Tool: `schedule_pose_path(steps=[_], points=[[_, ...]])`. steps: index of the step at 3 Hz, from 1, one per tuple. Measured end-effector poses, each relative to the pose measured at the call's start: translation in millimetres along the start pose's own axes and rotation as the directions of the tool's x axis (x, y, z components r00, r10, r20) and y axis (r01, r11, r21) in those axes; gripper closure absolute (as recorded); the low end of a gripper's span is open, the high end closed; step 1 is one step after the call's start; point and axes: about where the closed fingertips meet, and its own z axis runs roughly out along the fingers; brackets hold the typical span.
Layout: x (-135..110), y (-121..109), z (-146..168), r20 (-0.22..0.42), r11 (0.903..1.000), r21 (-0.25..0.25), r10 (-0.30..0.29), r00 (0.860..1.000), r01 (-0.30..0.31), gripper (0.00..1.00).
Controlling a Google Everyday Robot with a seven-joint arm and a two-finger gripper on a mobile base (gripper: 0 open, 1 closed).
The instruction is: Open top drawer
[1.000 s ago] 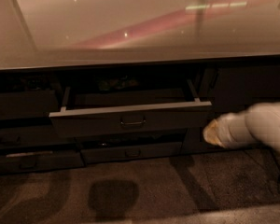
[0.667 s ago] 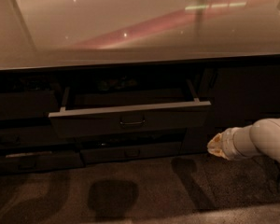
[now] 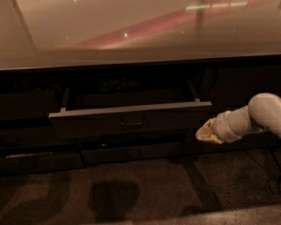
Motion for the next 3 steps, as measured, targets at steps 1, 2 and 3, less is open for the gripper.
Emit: schedule_pose_path(steps=[1, 2, 3], points=[[-17, -39, -20, 0.12, 0.9986, 0.002, 0.052, 0.991, -0.053, 0.93], [-20, -70, -42, 0.155, 0.9942, 0.043, 0.091, 0.984, -0.099, 1.0], [-30, -96, -53, 0.089, 0.9895, 0.089, 0.106, 0.99, -0.114, 1.0]])
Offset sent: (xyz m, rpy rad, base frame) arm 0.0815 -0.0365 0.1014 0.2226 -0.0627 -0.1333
